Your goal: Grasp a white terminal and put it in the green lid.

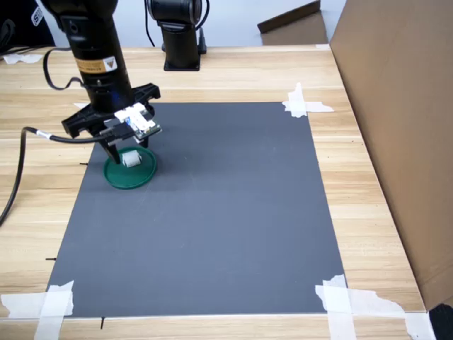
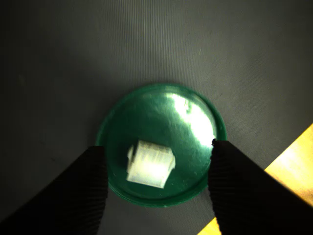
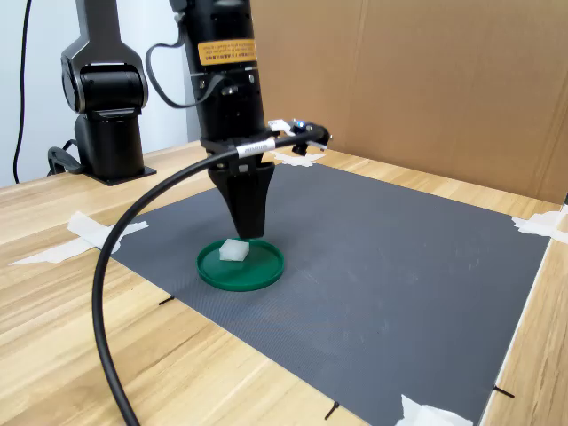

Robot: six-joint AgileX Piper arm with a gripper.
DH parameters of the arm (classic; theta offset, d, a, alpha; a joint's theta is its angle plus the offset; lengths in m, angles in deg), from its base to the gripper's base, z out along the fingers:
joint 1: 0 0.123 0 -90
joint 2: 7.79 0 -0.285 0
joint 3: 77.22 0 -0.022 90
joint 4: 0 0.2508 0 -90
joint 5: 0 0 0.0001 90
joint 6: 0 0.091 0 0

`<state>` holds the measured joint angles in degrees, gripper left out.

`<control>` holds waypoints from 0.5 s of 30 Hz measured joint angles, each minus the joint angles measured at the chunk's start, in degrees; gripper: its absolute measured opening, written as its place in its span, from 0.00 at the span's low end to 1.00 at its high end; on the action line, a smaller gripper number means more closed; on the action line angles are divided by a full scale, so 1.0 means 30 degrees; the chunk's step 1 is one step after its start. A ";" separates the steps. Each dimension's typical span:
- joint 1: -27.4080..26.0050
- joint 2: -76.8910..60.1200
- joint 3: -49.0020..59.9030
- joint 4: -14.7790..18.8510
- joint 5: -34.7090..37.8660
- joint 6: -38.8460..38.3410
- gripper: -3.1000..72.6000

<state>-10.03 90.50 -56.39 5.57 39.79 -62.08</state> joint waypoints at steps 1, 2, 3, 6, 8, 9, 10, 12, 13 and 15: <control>0.0000 -0.0270 0.0000 0.0408 0.0008 0.0092 0.72; 0.0000 -0.0637 0.0000 0.0884 0.0028 0.0230 0.68; 0.0000 -0.0865 0.0000 0.1078 0.0028 0.0333 0.67; 0.0000 -0.2157 0.0000 0.2277 0.0028 0.0951 0.52; 0.0000 -0.3135 0.0000 0.2918 -0.0011 0.1459 0.36; 0.0000 -0.3634 0.0000 0.3249 -0.0031 0.1844 0.30; 0.0000 -0.4077 0.0000 0.3437 -0.0134 0.2355 0.16; 0.0000 -0.4580 0.0000 0.3543 -0.0369 0.3251 0.08; 0.0000 -0.4742 0.0000 0.3562 -0.0446 0.3467 0.06; 0.0000 -0.6204 0.0129 0.3543 -0.0942 0.5436 0.02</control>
<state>-10.03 71.88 -56.01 16.20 36.96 -45.77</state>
